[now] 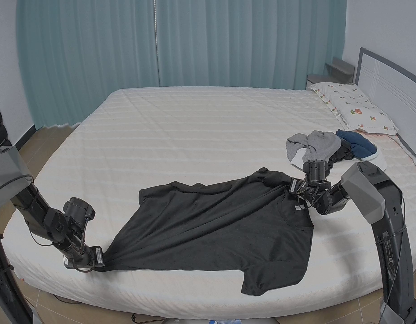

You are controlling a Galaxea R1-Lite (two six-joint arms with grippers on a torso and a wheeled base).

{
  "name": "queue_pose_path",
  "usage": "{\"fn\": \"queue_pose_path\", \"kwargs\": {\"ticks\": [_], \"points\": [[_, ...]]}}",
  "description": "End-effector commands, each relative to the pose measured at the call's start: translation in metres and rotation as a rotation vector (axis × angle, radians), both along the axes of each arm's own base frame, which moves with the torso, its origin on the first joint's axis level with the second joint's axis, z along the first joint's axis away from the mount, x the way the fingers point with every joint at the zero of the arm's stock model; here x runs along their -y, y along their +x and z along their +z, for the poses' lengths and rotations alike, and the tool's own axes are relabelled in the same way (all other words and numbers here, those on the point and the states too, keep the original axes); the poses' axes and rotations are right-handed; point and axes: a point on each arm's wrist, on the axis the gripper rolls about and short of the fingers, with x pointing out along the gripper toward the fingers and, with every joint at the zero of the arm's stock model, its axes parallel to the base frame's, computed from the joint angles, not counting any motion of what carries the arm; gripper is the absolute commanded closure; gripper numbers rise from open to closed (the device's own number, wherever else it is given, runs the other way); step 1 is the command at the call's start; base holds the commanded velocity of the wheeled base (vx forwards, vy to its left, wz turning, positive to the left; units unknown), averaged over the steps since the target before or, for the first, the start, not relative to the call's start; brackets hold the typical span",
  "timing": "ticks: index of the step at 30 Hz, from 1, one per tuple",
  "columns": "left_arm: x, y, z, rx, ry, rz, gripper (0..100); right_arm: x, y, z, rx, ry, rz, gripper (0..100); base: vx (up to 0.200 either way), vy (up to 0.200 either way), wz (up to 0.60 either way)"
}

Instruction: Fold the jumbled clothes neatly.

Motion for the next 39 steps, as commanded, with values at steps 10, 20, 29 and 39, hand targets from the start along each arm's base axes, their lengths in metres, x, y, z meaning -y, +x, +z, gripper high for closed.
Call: {"fn": "queue_pose_path", "kwargs": {"ticks": [10,20,29,39], "points": [[0.001,0.006,0.000,0.061,-0.010,0.011,100,0.026,-0.051,0.072,-0.018,0.259,-0.014,0,0.000,0.000,0.00],[0.003,0.007,0.005,0.099,-0.053,0.017,100,0.006,-0.166,0.081,-0.211,0.466,0.053,0,0.000,0.000,0.00],[0.009,0.004,0.006,0.100,-0.061,0.010,100,-0.008,-0.235,0.055,-0.294,0.480,0.120,0,-0.067,0.000,0.00],[0.012,0.010,0.008,0.137,-0.088,0.004,0,-0.015,-0.244,0.045,-0.324,0.544,0.111,0,0.000,0.000,0.00]]}}
